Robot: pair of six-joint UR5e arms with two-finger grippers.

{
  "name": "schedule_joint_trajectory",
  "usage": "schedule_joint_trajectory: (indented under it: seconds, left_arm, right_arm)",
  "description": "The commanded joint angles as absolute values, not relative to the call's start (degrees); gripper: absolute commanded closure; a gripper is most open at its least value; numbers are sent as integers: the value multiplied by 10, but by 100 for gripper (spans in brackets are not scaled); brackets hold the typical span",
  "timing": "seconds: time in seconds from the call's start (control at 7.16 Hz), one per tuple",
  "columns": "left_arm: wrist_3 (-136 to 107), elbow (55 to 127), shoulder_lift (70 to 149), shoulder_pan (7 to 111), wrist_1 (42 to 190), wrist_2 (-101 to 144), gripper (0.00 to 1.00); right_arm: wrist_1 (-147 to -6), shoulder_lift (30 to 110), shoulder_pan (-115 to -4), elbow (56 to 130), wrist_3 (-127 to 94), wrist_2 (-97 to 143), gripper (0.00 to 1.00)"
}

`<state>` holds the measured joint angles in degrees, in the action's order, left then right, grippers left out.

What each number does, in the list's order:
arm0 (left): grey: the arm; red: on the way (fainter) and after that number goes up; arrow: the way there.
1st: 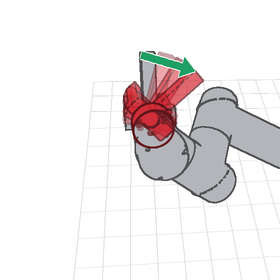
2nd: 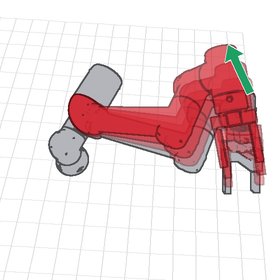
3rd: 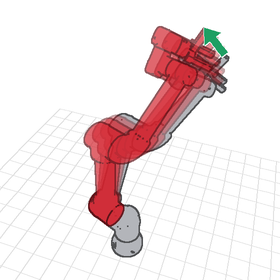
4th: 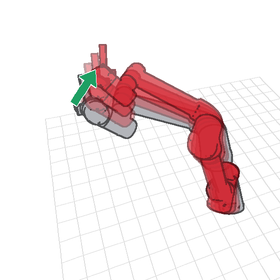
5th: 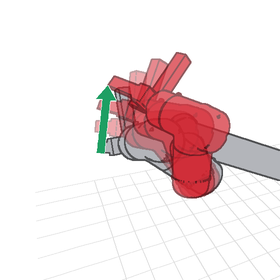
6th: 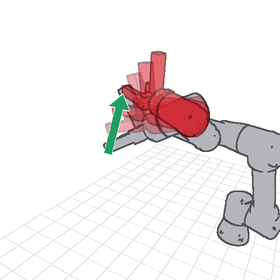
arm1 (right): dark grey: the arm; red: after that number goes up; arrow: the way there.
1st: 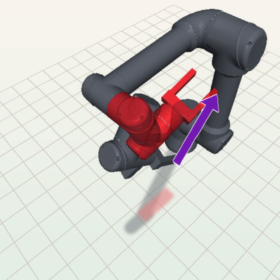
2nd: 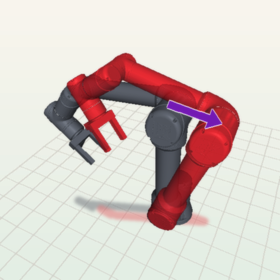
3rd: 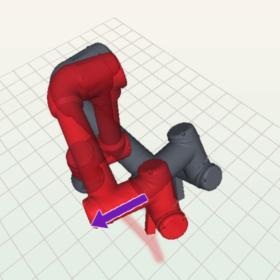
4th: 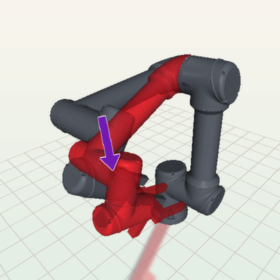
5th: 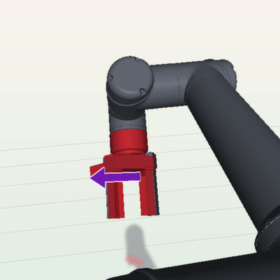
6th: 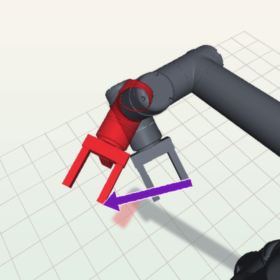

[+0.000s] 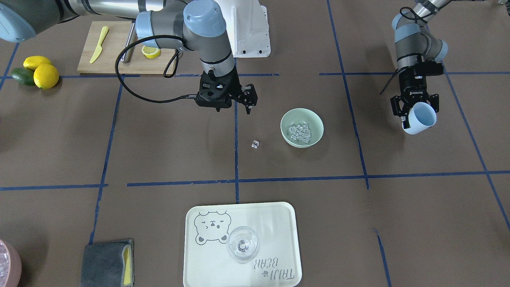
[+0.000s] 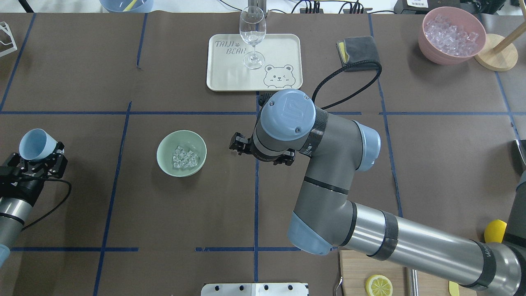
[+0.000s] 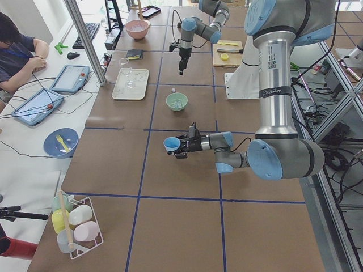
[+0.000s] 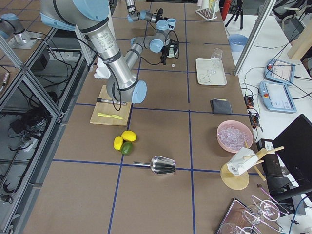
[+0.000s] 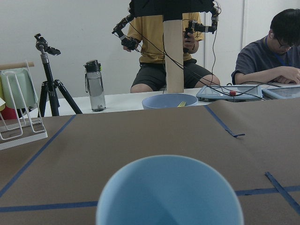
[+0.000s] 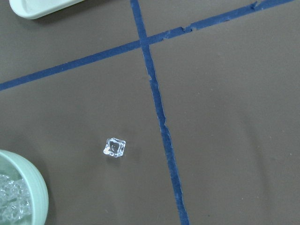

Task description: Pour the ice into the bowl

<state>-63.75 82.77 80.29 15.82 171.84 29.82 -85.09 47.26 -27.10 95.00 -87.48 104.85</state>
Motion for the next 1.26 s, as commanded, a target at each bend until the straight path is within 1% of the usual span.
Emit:
schedule_joint_trajectory:
  seconds: [0.0, 0.14, 0.42, 0.56, 0.7, 0.84, 0.98, 1.12]
  left_arm:
    - [-638, 818, 803, 158, 1718, 299, 92]
    - [-638, 814, 802, 159, 1718, 299, 83]
    - [-638, 808, 802, 158, 1718, 299, 28]
    - [-638, 808, 802, 159, 1718, 299, 19]
    - [-638, 808, 802, 159, 1718, 299, 18]
    - [-638, 807, 802, 159, 1718, 299, 0]
    - [-638, 806, 802, 159, 1718, 299, 0]
    - [-638, 806, 802, 159, 1718, 299, 0]
  right_arm:
    - [-851, 472, -269, 949, -874, 1049, 0]
    - [-851, 467, -262, 947, -874, 1035, 0]
    - [-852, 440, -259, 917, -875, 1028, 0]
    - [-852, 438, -258, 913, -875, 1028, 0]
    - [-852, 414, -256, 886, -874, 1025, 0]
    - [-852, 376, -254, 838, -874, 1024, 0]
    - [-852, 352, -251, 806, -874, 1024, 0]
    - [-847, 339, -250, 790, -874, 1023, 0]
